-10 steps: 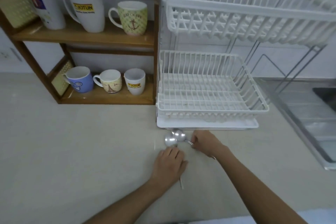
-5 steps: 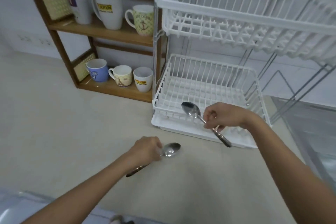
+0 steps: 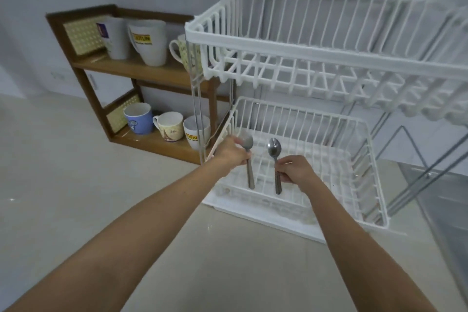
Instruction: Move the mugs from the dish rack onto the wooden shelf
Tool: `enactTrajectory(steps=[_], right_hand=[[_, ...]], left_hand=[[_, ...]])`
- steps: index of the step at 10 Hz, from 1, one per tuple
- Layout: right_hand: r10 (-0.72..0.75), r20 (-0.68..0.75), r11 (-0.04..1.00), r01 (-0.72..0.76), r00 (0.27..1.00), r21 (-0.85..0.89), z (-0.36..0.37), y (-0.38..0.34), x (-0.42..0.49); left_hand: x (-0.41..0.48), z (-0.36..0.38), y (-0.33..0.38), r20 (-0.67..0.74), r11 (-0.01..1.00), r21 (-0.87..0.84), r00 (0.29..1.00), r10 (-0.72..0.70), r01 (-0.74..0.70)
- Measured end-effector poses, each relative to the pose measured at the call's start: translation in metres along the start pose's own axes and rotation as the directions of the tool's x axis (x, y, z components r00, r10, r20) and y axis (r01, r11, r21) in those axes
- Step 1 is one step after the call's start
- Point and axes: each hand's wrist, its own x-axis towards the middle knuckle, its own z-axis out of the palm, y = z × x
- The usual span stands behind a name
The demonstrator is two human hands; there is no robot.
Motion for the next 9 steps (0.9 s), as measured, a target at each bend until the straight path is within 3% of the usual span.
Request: enactTrajectory(steps=[2,5,7,9], right_hand=[[-0.021,-0.057,0.999,0.019,0.998,-0.045,0.010,0.014,0.010],[-0.156,-0.117,0.917,0.099,0.981,-0.386,0.021,0.017,0.016],[-0.174,-0.103,0.898,0.115,0.979,-0.425,0.019,0.014,0.011],[-0.264,-0.203,0.928,0.192,0.943,-0.320,0.009,0.002,-0.026]], left_hand=[[0.034,0.044,-0.026,-0.062,0.986,0.150,0.996,-0.064,0.073],[0.045,0.055,-0.047,-0.138,0.897,0.436,0.979,0.151,-0.077],[0.038,0.046,-0.042,-0.096,0.842,0.518,0.969,0.228,-0.146],[0.002,0.014,-0.037,0.022,0.684,0.546,0.824,0.566,-0.484]])
